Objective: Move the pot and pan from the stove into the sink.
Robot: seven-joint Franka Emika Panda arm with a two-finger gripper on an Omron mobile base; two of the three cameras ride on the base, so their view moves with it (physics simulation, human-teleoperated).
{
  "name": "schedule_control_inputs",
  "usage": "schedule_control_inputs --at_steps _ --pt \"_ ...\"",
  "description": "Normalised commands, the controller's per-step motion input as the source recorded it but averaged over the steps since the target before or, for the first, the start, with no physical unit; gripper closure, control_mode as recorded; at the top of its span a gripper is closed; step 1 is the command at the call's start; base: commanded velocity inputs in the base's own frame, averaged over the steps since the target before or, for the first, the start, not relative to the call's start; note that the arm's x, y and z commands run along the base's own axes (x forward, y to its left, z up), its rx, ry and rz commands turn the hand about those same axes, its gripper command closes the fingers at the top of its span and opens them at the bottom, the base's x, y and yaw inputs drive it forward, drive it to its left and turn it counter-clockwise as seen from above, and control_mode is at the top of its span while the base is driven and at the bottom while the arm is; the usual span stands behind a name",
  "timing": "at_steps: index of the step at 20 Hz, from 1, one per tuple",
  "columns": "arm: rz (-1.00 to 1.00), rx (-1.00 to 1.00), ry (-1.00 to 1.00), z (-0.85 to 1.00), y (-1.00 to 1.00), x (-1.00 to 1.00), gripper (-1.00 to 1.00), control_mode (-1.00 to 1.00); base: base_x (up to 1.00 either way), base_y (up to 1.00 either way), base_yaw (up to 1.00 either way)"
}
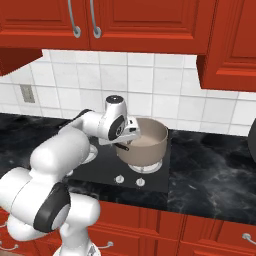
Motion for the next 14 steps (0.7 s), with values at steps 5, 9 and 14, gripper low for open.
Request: schedule_control_inputs --at_steps 5,9,14 --pt "0.05 -0.01 0.00 -0.25 -0.09 0.24 -1.00 -1.00 0.00 0.00 0.00" --pt "0.05 -0.01 0.00 -0.19 -0.08 0.16 -1.00 -1.00 0.00 0.00 0.00" --pt "0.02 0.02 -0.01 -0.02 -0.11 0.12 -1.00 -1.00 0.00 0.00 0.00"
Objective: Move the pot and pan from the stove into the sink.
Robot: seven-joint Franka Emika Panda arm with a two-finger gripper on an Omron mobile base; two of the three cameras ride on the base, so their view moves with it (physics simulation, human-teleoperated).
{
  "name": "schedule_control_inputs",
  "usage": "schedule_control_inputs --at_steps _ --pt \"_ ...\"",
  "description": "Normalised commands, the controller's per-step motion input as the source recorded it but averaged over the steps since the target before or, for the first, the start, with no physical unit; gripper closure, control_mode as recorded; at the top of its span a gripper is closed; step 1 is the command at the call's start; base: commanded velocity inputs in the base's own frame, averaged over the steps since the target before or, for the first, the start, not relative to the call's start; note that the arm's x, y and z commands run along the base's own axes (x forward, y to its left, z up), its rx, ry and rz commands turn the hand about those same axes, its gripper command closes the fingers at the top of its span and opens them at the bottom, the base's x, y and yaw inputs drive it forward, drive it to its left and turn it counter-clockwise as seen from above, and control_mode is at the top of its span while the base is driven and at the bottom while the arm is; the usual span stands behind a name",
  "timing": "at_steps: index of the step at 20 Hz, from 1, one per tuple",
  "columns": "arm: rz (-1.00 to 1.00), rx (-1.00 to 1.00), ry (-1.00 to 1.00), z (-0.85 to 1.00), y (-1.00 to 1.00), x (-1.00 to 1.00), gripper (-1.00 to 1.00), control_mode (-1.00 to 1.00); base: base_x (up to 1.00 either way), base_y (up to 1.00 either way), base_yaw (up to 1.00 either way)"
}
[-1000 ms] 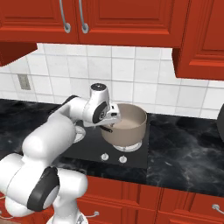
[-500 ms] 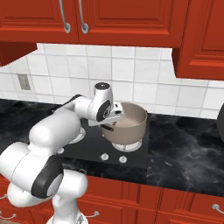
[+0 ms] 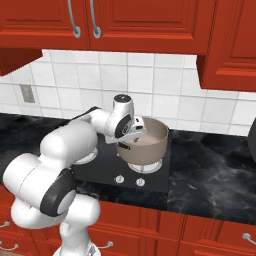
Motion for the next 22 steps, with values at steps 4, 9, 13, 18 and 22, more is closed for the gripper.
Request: schedule_control_inputs --at_steps 4,9,13,18,22 --pt "0.03 -0.09 0.02 -0.46 -0.03 0.35 -1.00 -1.00 0.00 0.00 0.00" --pt "0.04 -0.20 0.09 -0.54 0.00 0.03 1.00 -1.00 0.00 0.00 0.00" --pt "0.00 -0.02 0.01 -0.06 0.00 0.00 1.00 -1.00 0.00 0.00 0.00" --pt "0.00 0.03 0.00 0.31 0.00 0.00 1.00 -1.00 0.00 0.00 0.00" --pt "0.04 0.06 -0.01 0.90 0.00 0.00 1.00 -1.00 0.00 0.00 0.00"
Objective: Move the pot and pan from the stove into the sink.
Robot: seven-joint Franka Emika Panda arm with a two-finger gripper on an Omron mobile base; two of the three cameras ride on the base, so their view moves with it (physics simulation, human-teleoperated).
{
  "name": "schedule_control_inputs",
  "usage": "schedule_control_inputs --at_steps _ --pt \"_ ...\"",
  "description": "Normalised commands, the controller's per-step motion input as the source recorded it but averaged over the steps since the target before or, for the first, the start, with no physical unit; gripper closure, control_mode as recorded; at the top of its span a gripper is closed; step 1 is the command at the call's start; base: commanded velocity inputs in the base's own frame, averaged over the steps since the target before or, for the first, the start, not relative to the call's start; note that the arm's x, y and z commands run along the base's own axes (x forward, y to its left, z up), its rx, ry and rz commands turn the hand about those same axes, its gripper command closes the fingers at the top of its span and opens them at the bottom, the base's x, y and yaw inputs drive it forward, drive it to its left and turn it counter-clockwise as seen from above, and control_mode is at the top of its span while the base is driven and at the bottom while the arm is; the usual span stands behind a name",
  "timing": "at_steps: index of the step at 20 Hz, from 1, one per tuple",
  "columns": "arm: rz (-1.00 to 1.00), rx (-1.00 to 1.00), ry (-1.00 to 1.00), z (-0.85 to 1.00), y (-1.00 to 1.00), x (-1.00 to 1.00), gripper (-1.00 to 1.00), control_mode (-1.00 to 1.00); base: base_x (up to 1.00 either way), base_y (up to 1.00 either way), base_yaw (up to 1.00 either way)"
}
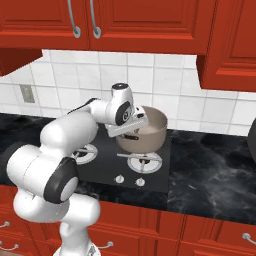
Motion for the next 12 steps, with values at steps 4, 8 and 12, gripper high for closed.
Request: schedule_control_inputs --at_steps 4,8,12 --pt "0.13 0.03 0.00 0.97 0.04 -0.02 1.00 -1.00 0.00 0.00 0.00" --pt "0.19 -0.01 0.00 0.62 0.20 -0.31 1.00 -1.00 0.00 0.00 0.00" --pt "0.27 -0.04 0.02 0.35 0.28 -0.51 1.00 -1.00 0.00 0.00 0.00"
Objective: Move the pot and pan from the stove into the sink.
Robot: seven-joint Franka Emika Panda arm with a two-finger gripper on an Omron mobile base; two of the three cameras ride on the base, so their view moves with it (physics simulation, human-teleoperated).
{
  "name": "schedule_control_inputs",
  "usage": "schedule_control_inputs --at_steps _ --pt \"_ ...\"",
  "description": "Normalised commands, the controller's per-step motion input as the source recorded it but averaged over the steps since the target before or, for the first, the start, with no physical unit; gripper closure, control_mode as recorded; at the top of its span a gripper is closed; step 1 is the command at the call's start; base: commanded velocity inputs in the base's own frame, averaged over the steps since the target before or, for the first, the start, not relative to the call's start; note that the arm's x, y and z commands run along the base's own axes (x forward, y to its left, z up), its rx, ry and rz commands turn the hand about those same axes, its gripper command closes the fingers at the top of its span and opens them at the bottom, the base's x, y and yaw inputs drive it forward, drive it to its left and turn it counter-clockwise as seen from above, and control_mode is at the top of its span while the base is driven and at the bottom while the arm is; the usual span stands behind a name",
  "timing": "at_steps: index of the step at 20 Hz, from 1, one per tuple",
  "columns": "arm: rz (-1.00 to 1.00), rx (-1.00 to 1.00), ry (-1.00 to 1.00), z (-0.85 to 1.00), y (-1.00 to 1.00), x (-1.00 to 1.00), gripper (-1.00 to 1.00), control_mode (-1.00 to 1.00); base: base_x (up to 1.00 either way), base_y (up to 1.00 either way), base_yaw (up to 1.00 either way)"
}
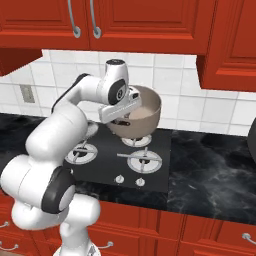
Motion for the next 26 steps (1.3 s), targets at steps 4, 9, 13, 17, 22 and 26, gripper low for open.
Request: schedule_control_inputs --at_steps 4,9,13,17,22,26 --pt "0.27 -0.05 0.00 0.23 0.18 -0.61 1.00 -1.00 0.00 0.00 0.00" --pt "0.26 -0.06 0.00 0.20 0.18 -0.63 1.00 -1.00 0.00 0.00 0.00" --pt "0.28 -0.07 0.00 0.09 0.20 -0.60 1.00 -1.00 0.00 0.00 0.00" --pt "0.28 -0.07 0.00 0.02 0.19 -0.60 1.00 -1.00 0.00 0.00 0.00" --pt "0.27 -0.03 0.00 -0.02 0.18 -0.59 1.00 -1.00 0.00 0.00 0.00" --pt "0.22 -0.02 -0.10 -0.05 0.05 -0.62 1.00 -1.00 0.00 0.00 0.00"
